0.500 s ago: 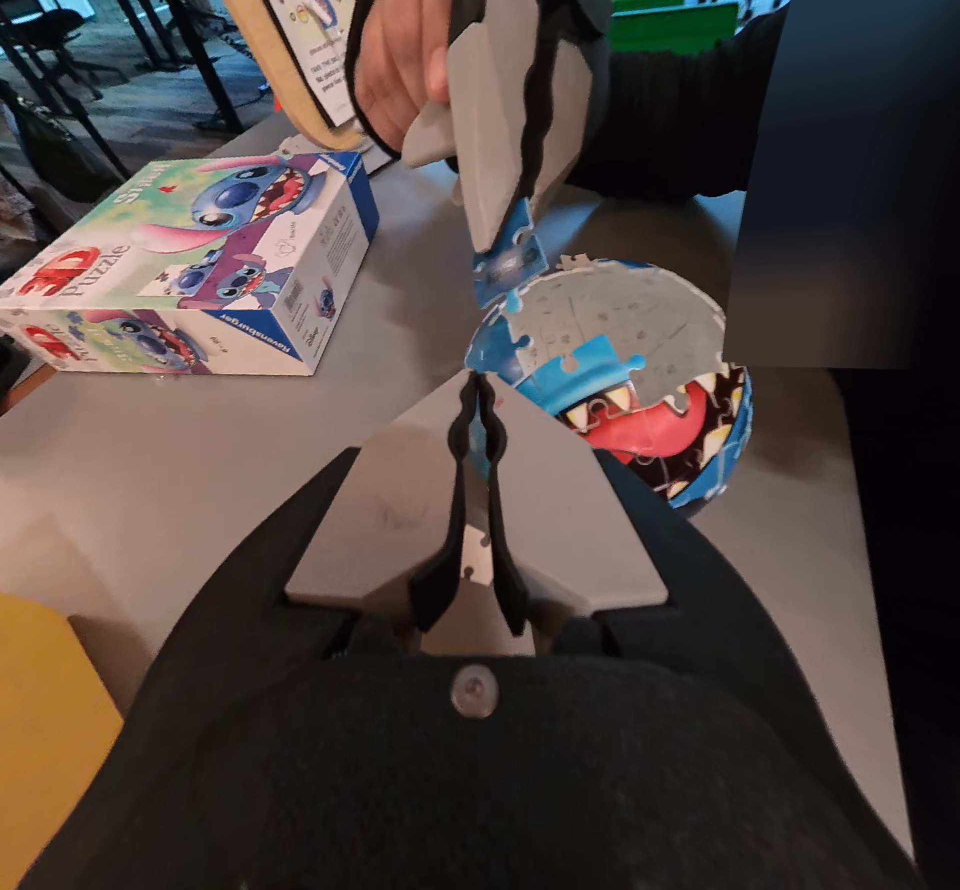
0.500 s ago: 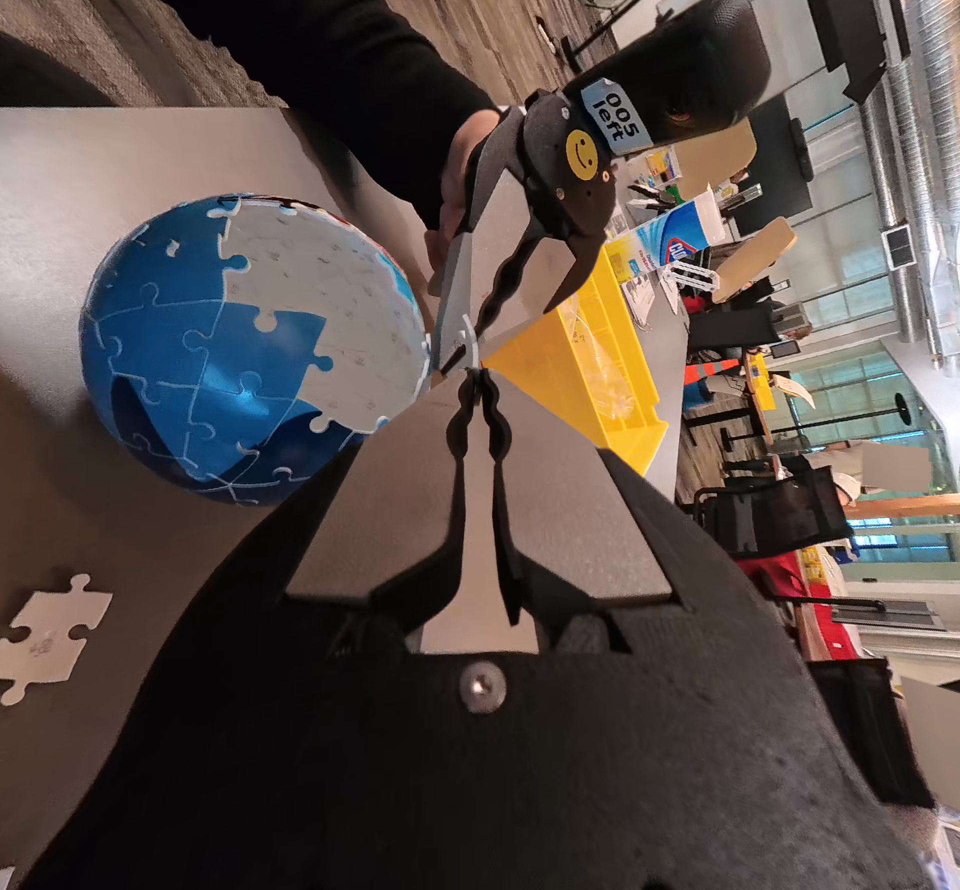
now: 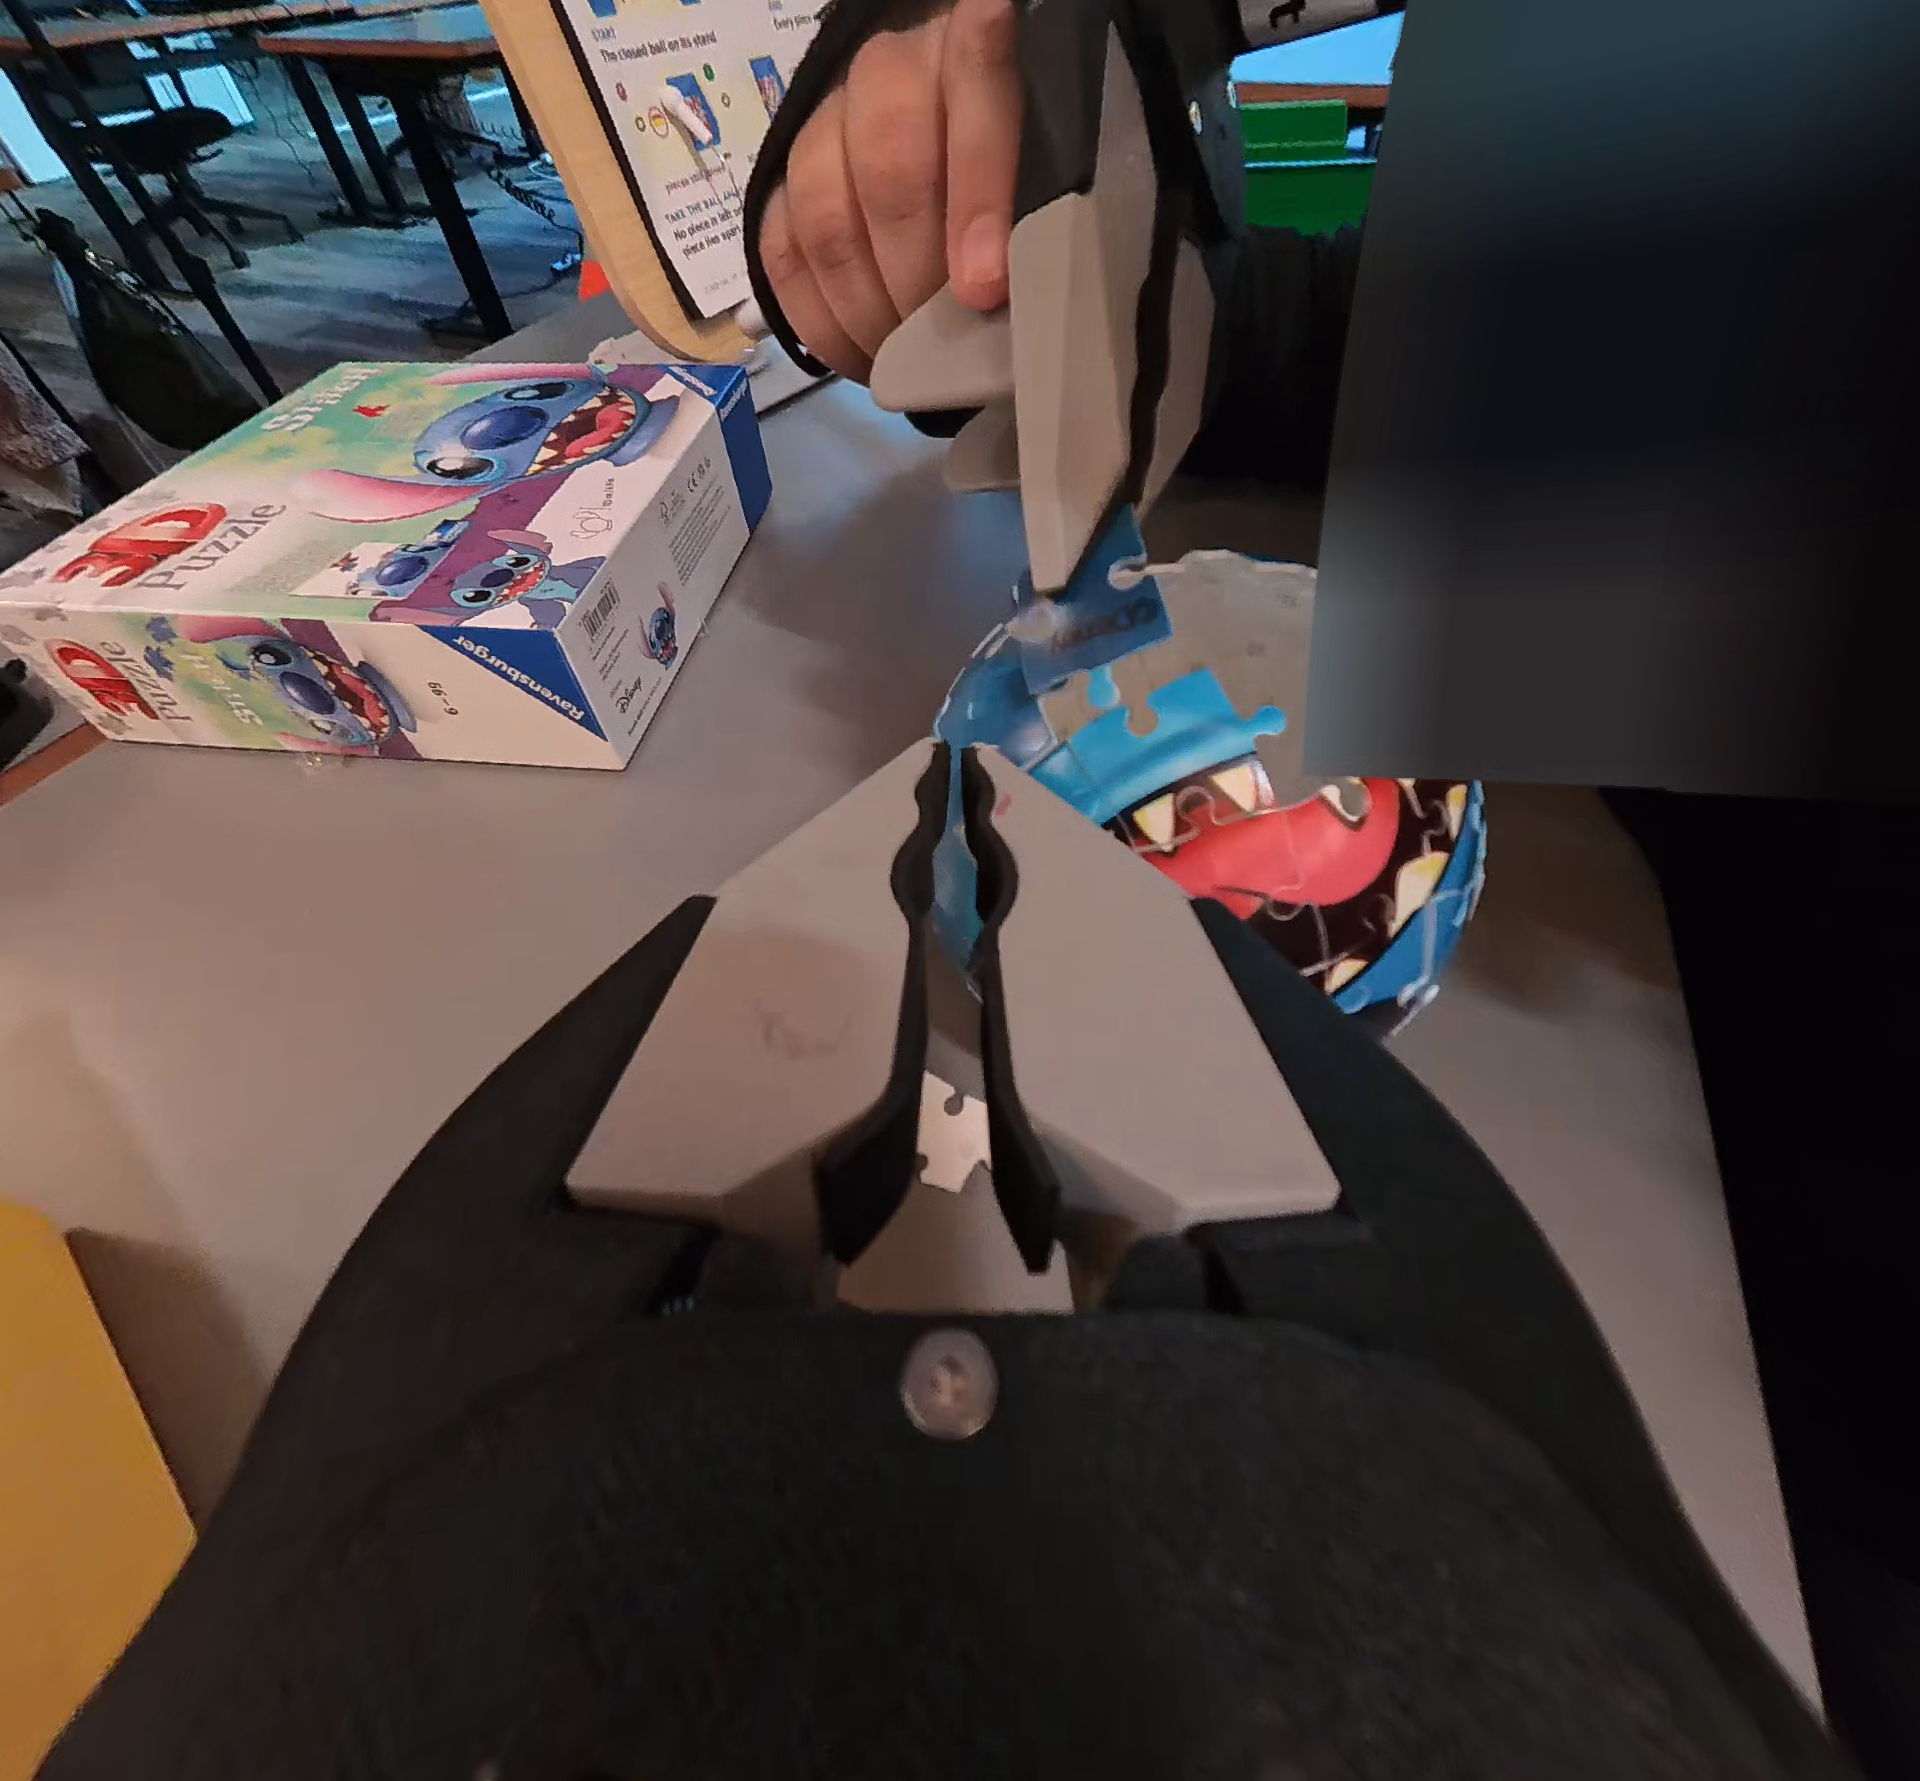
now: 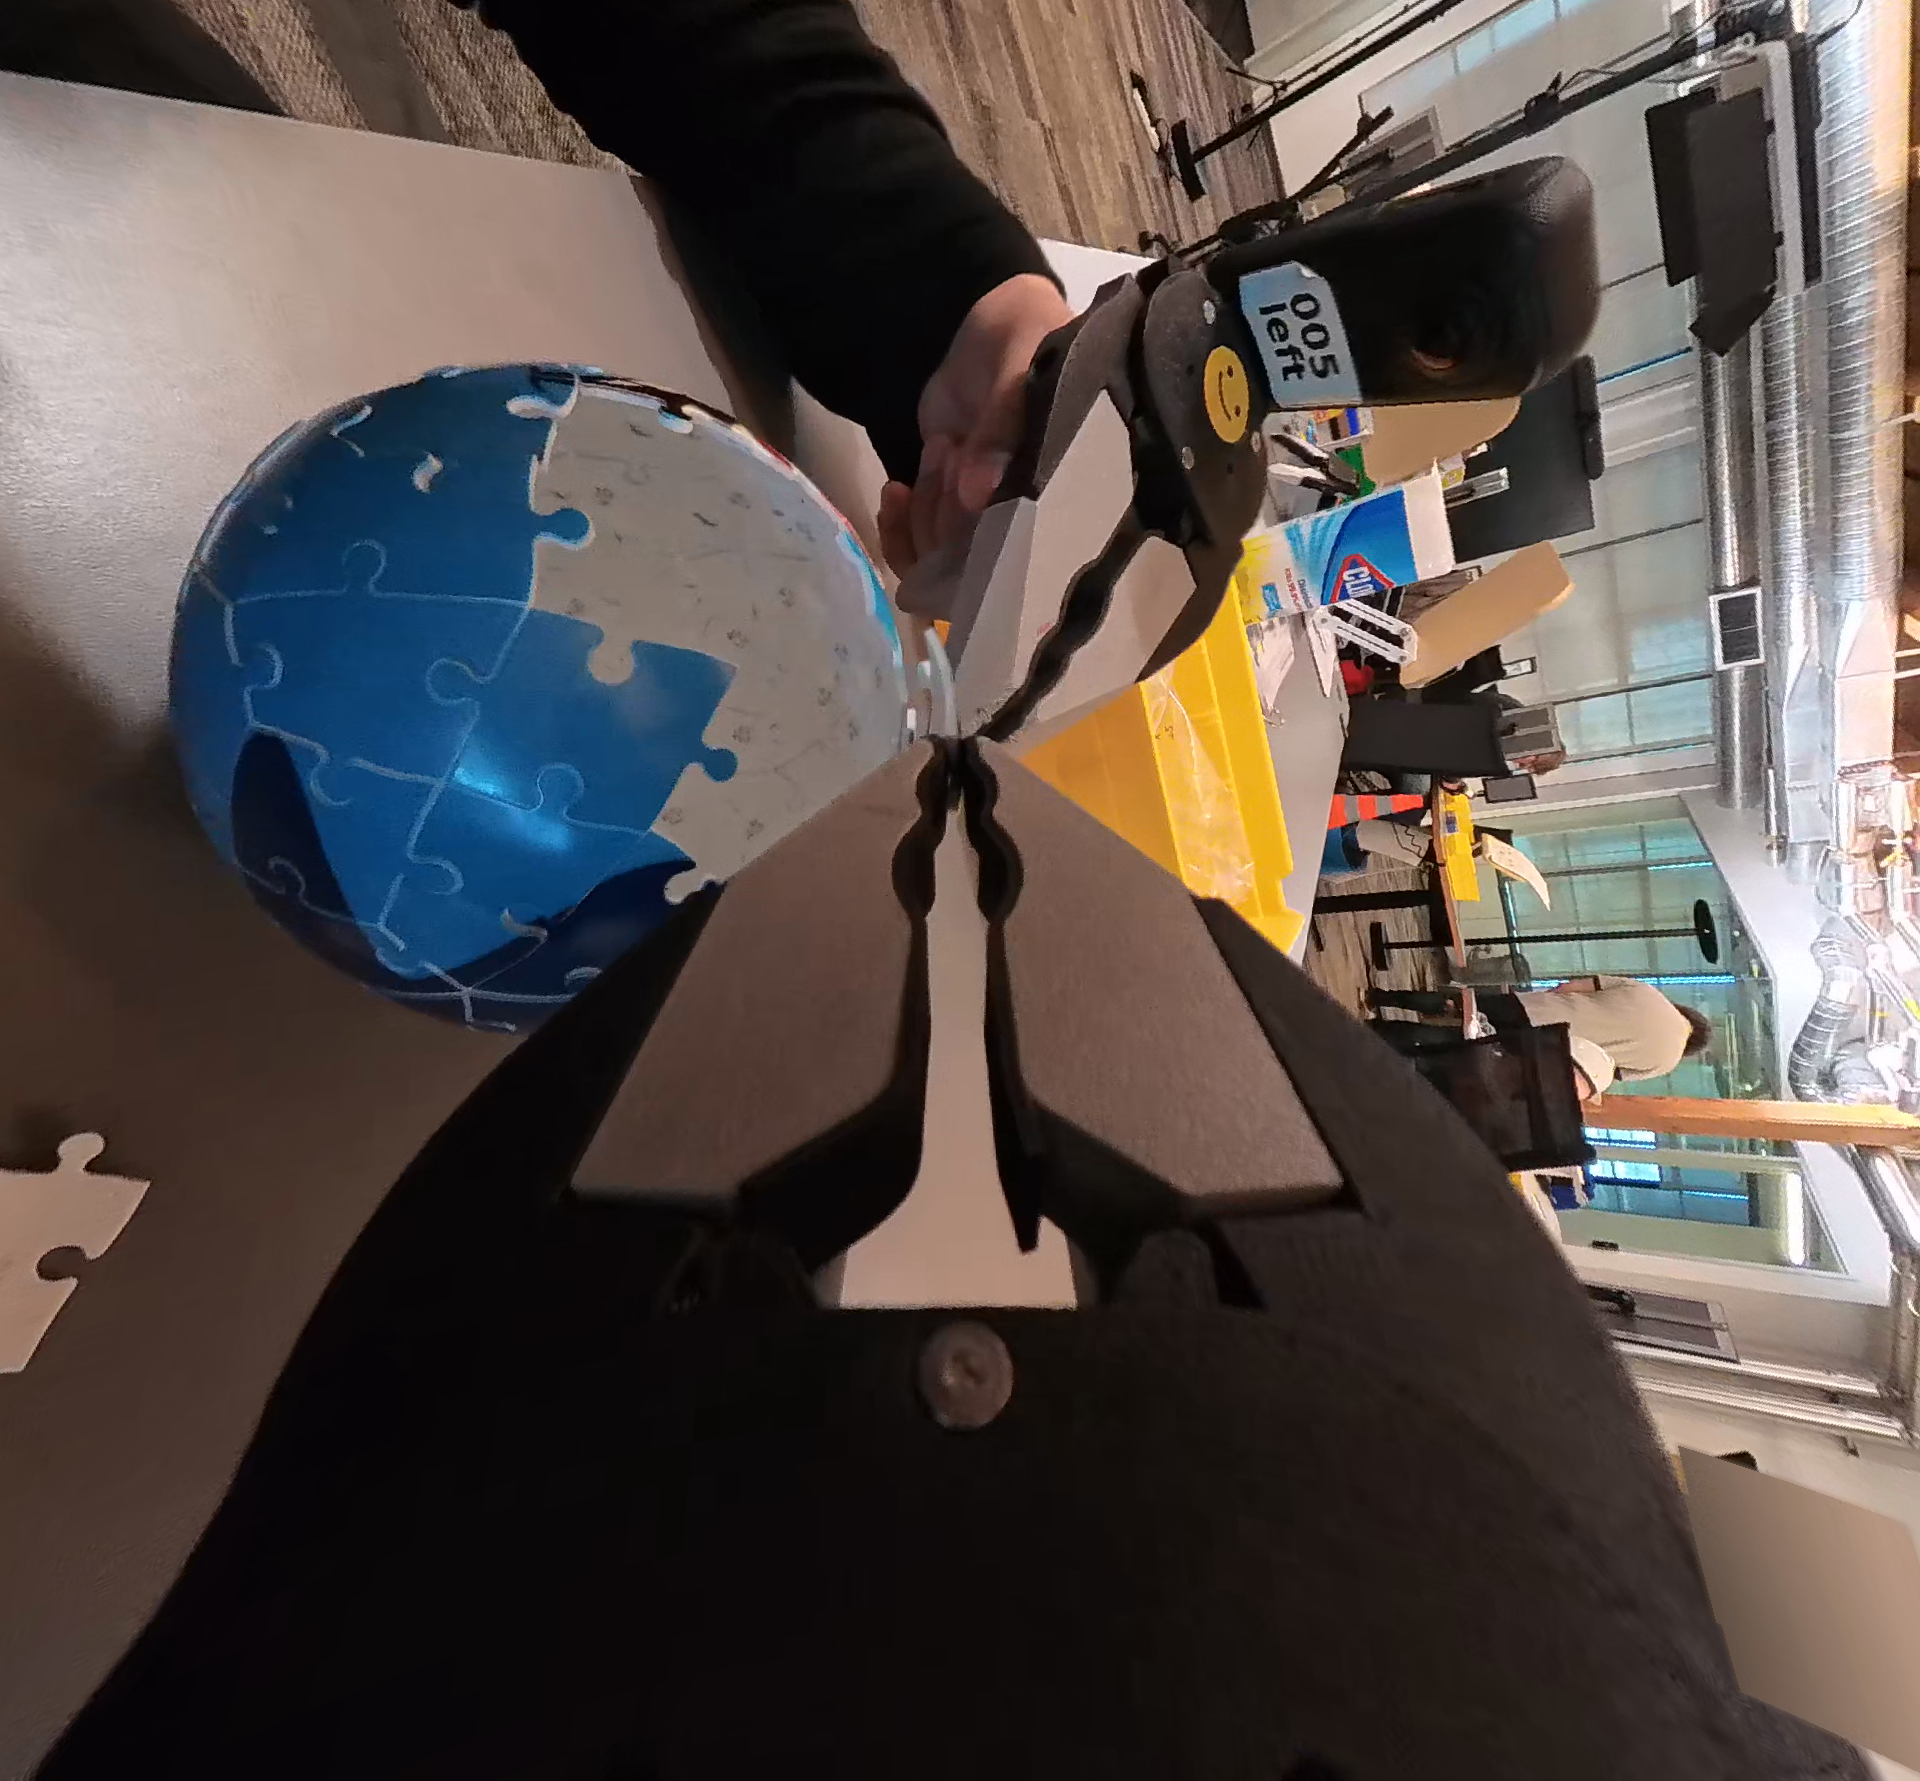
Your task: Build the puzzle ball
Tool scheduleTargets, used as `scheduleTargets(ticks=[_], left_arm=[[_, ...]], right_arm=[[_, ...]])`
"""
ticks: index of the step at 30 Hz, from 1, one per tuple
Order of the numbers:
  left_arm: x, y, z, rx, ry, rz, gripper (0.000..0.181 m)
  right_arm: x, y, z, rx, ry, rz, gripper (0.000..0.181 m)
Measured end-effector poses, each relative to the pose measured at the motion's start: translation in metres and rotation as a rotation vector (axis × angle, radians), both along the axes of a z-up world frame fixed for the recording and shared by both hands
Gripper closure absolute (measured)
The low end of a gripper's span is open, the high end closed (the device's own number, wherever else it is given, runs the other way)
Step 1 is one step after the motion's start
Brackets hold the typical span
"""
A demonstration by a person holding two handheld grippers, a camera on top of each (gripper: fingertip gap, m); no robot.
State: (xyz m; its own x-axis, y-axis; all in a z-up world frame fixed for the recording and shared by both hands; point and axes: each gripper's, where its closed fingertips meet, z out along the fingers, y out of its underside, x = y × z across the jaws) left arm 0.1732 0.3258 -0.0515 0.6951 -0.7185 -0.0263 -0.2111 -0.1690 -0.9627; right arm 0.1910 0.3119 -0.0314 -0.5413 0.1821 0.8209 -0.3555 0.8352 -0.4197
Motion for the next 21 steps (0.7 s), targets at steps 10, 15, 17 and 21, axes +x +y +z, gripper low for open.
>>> scheduleTargets(ticks=[10, 15, 17, 21], left_arm=[[0.005, -0.005, 0.008, 0.040, -0.024, -0.018, 0.181], [0.009, -0.009, 0.012, 0.062, -0.032, -0.039, 0.181], [0.008, -0.008, 0.013, 0.064, -0.030, -0.034, 0.181], [0.009, -0.010, 0.013, 0.070, -0.031, -0.043, 0.181]], right_arm=[[0.000, -0.005, -0.005, -0.009, -0.003, 0.031, 0.181], [0.004, -0.006, -0.002, -0.018, -0.002, 0.056, 0.181], [0.004, -0.005, -0.002, -0.015, 0.000, 0.062, 0.181], [0.002, -0.006, -0.004, -0.014, 0.010, 0.070, 0.181]])
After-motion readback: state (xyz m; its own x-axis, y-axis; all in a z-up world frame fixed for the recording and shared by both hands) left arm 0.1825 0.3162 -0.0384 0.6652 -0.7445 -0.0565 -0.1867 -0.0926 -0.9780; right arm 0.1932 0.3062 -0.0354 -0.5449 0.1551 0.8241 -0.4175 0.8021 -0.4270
